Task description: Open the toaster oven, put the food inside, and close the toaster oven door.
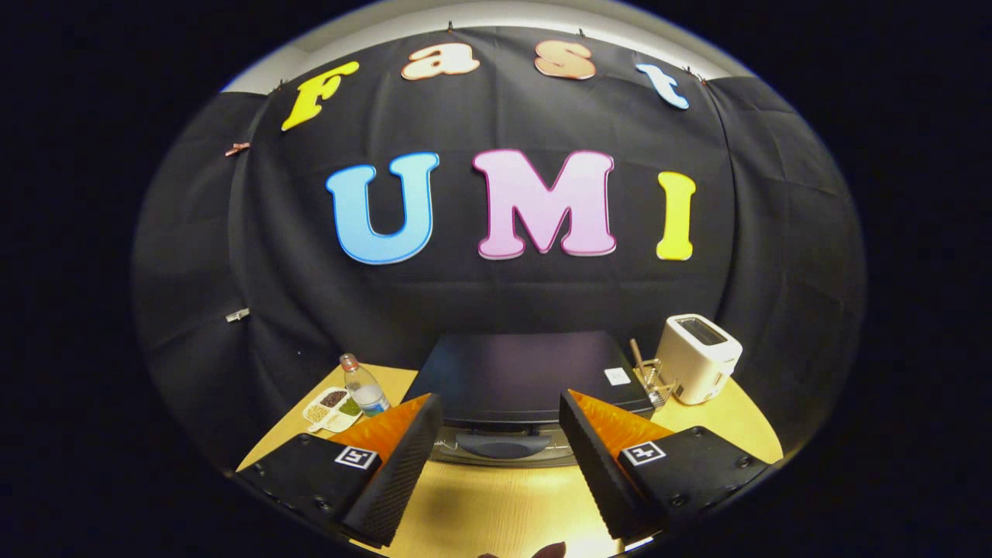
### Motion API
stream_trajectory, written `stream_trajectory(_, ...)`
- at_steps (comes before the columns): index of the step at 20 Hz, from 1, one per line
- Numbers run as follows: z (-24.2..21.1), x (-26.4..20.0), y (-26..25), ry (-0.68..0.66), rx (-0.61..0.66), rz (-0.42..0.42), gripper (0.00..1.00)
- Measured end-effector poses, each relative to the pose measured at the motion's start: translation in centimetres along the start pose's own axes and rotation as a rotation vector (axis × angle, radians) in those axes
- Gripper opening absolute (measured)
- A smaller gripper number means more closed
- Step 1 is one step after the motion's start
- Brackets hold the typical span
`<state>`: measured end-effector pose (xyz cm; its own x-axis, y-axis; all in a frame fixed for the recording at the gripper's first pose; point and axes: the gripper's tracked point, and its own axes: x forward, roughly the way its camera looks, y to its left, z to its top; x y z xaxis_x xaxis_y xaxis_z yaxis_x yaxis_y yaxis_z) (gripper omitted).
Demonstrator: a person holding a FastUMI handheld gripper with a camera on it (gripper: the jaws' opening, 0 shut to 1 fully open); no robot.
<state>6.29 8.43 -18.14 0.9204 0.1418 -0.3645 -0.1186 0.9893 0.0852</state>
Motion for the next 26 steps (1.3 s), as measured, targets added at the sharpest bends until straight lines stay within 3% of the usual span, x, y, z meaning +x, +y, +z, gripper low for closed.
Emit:
stream_trajectory(6,-6.3,6.5,-0.7,0.136,-0.012,-0.025,0.98)
stream_trajectory(12,-8.2,9.0,-0.9,0.175,-0.003,-0.059,1.00)
stream_trajectory(18,-9.7,6.3,-0.6,0.200,-0.011,-0.062,0.98)
stream_trajectory(26,-15.4,1.0,-0.7,0.270,0.015,-0.075,0.98)
